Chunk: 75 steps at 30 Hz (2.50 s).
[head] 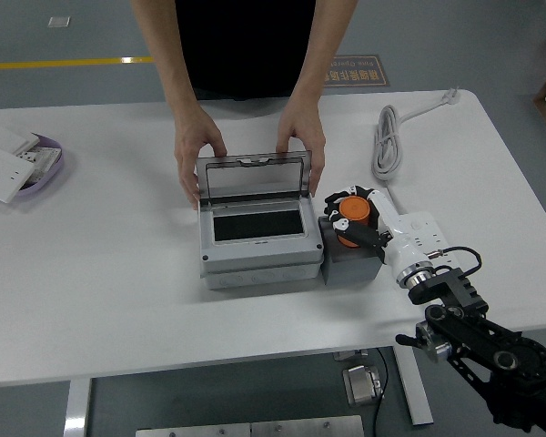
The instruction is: Pick up the cylinder from the cube,place it in the box,flap close box
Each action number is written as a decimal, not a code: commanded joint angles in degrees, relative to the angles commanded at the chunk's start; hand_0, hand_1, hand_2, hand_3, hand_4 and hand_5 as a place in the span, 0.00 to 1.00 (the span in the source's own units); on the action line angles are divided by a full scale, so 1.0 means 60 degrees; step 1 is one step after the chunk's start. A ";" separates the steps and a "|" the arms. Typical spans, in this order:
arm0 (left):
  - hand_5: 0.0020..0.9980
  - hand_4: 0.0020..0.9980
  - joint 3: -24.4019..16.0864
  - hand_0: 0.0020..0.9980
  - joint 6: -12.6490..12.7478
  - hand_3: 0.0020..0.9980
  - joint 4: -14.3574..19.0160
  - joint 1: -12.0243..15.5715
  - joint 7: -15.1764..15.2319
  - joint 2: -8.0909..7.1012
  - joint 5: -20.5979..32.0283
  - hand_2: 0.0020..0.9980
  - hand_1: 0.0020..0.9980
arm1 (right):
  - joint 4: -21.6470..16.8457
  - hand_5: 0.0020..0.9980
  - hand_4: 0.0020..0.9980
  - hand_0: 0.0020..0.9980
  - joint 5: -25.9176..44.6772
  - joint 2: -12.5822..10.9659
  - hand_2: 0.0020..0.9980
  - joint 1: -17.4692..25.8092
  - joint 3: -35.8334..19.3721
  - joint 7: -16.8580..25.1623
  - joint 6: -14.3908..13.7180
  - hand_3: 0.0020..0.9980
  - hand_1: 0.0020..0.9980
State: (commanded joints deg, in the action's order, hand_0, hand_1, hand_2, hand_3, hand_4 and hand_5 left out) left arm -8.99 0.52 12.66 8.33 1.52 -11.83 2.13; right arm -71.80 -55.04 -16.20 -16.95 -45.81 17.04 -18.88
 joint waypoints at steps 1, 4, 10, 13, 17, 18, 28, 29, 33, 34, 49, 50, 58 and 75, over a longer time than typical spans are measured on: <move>0.25 0.72 0.0015 0.63 0.0001 0.67 -0.0001 0.0008 -0.0001 0.0002 0.0013 0.63 0.65 | -0.0064 0.00 0.00 0.55 0.0024 -0.0021 0.42 -0.0024 -0.0011 -0.0007 -0.0034 0.30 0.49; 0.25 0.72 0.0049 0.63 0.0003 0.67 -0.0005 0.0024 -0.0003 0.0007 0.0041 0.63 0.65 | -0.0311 0.00 0.00 0.55 0.0046 -0.0077 0.42 -0.0063 -0.0020 -0.0054 -0.0207 0.30 0.49; 0.25 0.72 0.0057 0.63 0.0003 0.67 -0.0011 0.0045 -0.0006 0.0020 0.0047 0.63 0.65 | -0.1081 0.00 0.00 0.54 -0.0072 -0.0162 0.40 -0.0165 0.0046 -0.0235 -0.0569 0.24 0.46; 0.25 0.72 0.0049 0.63 0.0003 0.67 -0.0016 0.0049 -0.0007 0.0019 0.0040 0.63 0.65 | -0.1434 0.00 0.00 0.49 -0.0219 -0.0146 0.36 -0.0304 0.0200 -0.0370 -0.0715 0.22 0.41; 0.25 0.72 0.0028 0.63 0.0003 0.67 -0.0019 0.0046 -0.0007 0.0016 0.0021 0.63 0.65 | -0.1665 0.00 0.00 0.37 -0.0626 -0.0030 0.35 -0.0615 0.0616 -0.0666 -0.0900 0.21 0.37; 0.25 0.72 0.0018 0.63 0.0004 0.67 -0.0019 0.0042 -0.0006 0.0015 0.0013 0.63 0.65 | -0.1683 0.00 0.00 0.37 -0.0765 0.0019 0.35 -0.0723 0.0761 -0.0762 -0.0942 0.21 0.37; 0.25 0.72 0.0030 0.63 0.0005 0.67 -0.0024 0.0031 -0.0008 -0.0006 0.0016 0.63 0.65 | -0.1418 0.00 0.00 0.21 -0.2842 0.0747 0.34 -0.2004 0.2264 -0.2312 -0.1422 0.20 0.31; 0.25 0.72 0.0031 0.63 0.0006 0.67 -0.0025 0.0030 -0.0008 -0.0009 0.0017 0.63 0.65 | -0.1369 0.00 0.00 0.10 -0.3093 0.0817 0.30 -0.2129 0.2381 -0.2484 -0.1419 0.20 0.24; 0.25 0.72 0.0036 0.63 0.0007 0.67 -0.0030 0.0027 -0.0008 -0.0022 0.0020 0.63 0.65 | -0.1149 0.00 0.00 0.10 -0.4221 0.1103 0.30 -0.2640 0.2838 -0.3230 -0.1247 0.20 0.24; 0.25 0.72 0.0032 0.63 0.0007 0.67 -0.0030 0.0026 -0.0008 -0.0024 0.0015 0.63 0.65 | -0.1078 0.00 0.00 0.10 -0.4522 0.1176 0.30 -0.2771 0.2961 -0.3434 -0.1147 0.20 0.24; 0.25 0.72 -0.0030 0.63 0.0008 0.67 -0.0034 -0.0007 -0.0010 -0.0040 -0.0046 0.63 0.65 | -0.0310 0.00 0.00 0.14 -0.9219 0.1661 0.32 -0.3768 0.3934 -0.5241 0.0141 0.23 0.25; 0.25 0.72 -0.0033 0.63 0.0008 0.67 -0.0034 -0.0009 -0.0010 -0.0041 -0.0050 0.63 0.65 | -0.0284 0.00 0.00 0.14 -0.9416 0.1665 0.32 -0.3796 0.3940 -0.5268 0.0173 0.23 0.25; 0.25 0.72 -0.0103 0.63 0.0010 0.67 -0.0026 -0.0021 -0.0010 -0.0043 -0.0121 0.63 0.65 | 0.0041 0.00 0.00 0.19 -1.0445 0.1677 0.32 -0.3897 0.3822 -0.5178 0.0509 0.24 0.27; 0.25 0.72 -0.0147 0.63 0.0007 0.67 -0.0009 -0.0026 -0.0017 -0.0034 -0.0194 0.63 0.65 | 0.0342 0.07 0.71 0.52 -1.0440 0.1656 0.59 -0.3851 0.3566 -0.5413 0.1201 0.64 0.57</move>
State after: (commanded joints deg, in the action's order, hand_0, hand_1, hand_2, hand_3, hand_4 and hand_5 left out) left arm -9.87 0.57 12.61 8.17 1.42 -12.03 0.97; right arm -69.75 -117.68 -6.27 -40.06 -24.42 -15.43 -11.67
